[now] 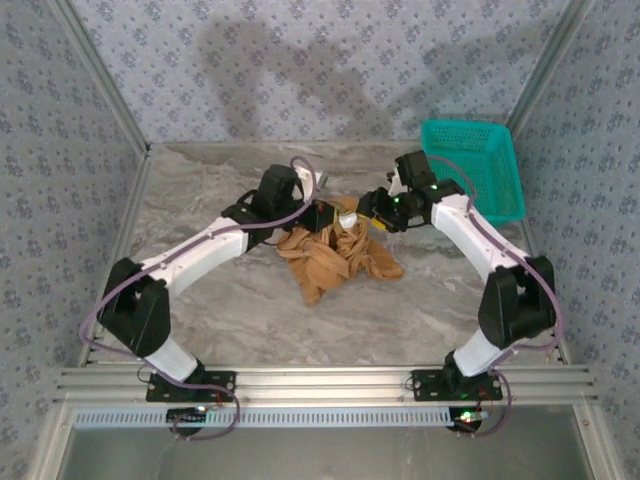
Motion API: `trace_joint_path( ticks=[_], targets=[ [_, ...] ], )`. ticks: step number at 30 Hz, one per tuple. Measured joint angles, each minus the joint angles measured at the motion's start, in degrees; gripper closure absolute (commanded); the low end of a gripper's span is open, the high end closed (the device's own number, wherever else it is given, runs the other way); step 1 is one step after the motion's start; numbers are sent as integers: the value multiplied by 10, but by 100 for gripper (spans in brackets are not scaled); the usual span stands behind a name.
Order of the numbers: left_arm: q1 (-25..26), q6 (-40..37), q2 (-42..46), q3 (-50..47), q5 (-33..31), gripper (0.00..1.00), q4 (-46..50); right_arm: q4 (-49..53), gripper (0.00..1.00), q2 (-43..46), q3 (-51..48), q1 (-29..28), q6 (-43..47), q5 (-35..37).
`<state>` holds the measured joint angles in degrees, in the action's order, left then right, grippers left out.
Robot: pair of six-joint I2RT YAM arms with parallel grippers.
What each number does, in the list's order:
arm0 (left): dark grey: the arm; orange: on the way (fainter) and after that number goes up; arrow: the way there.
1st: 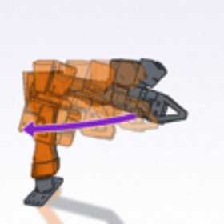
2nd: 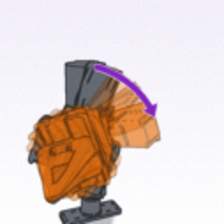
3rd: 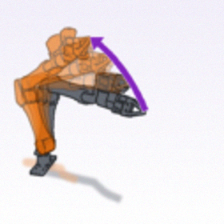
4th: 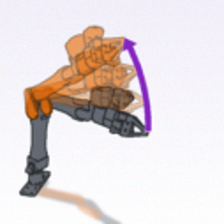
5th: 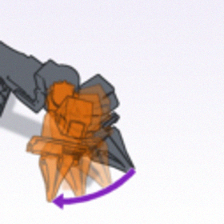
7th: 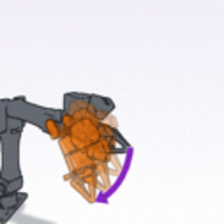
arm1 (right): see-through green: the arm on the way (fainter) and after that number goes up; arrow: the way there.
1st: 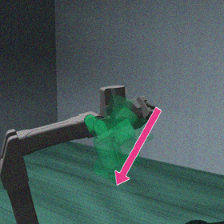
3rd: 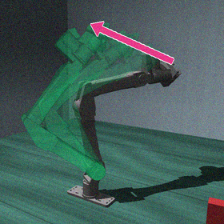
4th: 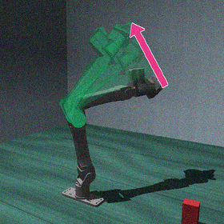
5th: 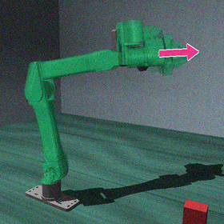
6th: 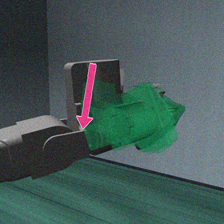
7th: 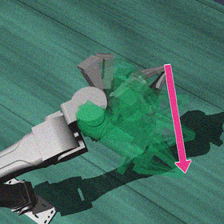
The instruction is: Fold the inside-out t-shirt
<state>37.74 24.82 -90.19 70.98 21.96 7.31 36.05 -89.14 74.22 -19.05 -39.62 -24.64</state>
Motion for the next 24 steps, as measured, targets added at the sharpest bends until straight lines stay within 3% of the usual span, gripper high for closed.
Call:
trace_joint_path(
  ticks=[4,7,14,15,17,19,24],
  targets=[
    [-5,30,6,17,12,100,3,-1,49,108,-78,-34,-3,17],
    [-5,48,0,21,15,100,20,-26,48,142,-124,-71,-25,28],
    [-6,85,-17,55,1,100,68,-133,44,32,-149,-146,-87,45],
    [-7,90,-17,61,-4,100,71,-142,52,9,-143,-156,-90,47],
    [-8,101,-18,74,-16,100,79,-155,79,-40,-122,-173,-99,52],
    [-12,109,-21,95,-26,100,93,-175,96,-76,-107,-189,-106,56],
    [-55,136,-52,186,-41,100,128,-162,100,-89,-107,-235,-89,111]
  ],
)
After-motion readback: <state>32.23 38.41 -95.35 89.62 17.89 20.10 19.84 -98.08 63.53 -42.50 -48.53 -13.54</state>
